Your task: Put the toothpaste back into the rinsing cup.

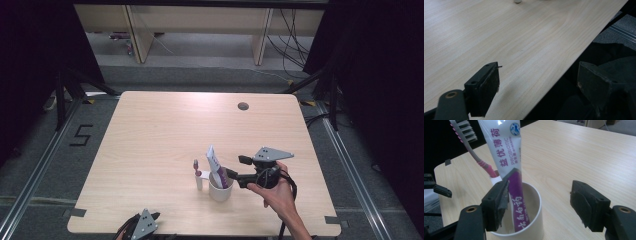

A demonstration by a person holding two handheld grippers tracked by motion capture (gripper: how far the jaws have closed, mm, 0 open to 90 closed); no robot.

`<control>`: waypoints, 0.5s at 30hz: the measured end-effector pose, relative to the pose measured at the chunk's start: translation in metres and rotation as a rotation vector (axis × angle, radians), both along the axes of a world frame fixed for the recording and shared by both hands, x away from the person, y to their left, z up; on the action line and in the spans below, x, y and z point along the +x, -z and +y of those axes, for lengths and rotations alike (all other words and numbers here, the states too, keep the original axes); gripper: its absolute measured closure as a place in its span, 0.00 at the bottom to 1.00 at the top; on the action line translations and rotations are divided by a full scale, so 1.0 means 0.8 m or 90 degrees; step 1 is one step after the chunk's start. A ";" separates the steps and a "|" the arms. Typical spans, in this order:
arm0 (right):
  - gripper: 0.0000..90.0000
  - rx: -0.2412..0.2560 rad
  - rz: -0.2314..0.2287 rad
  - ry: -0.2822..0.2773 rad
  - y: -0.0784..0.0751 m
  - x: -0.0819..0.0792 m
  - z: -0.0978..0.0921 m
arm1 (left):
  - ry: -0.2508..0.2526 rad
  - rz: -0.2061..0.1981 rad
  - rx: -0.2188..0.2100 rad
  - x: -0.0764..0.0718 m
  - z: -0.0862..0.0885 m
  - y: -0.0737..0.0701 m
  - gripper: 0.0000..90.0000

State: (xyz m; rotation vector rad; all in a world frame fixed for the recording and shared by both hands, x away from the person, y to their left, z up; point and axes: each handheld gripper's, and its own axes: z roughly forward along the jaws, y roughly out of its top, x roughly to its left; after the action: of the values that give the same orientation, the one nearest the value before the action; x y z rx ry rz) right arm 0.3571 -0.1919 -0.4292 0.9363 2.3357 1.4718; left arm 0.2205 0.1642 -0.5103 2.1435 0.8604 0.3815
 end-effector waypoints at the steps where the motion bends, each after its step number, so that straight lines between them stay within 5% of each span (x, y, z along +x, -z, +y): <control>1: 0.35 0.000 0.000 0.000 0.000 0.000 0.000 | -0.003 0.001 -0.010 0.000 -0.001 0.000 0.20; 4: 0.34 0.007 0.028 0.018 0.002 -0.005 -0.006 | 0.000 -0.005 -0.006 0.001 0.000 0.000 0.20; 8: 0.32 0.005 0.010 0.016 0.005 -0.004 -0.012 | -0.003 -0.003 -0.001 0.000 0.000 -0.002 0.20; 11: 0.30 0.004 0.016 0.026 0.006 -0.006 -0.021 | -0.003 -0.002 -0.001 0.000 0.000 -0.002 0.20; 12: 0.29 0.007 0.038 0.035 0.005 -0.010 -0.022 | -0.009 0.004 -0.014 -0.001 -0.002 -0.002 0.20; 15: 0.28 0.002 0.022 0.036 0.009 -0.009 -0.031 | -0.008 -0.001 -0.019 0.000 -0.002 -0.001 0.20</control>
State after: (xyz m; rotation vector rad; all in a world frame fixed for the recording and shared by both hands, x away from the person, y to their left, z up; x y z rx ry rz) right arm 0.3502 -0.2163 -0.4366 1.0289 2.3115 1.4493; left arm 0.2204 0.1623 -0.5099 2.1111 0.8739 0.3740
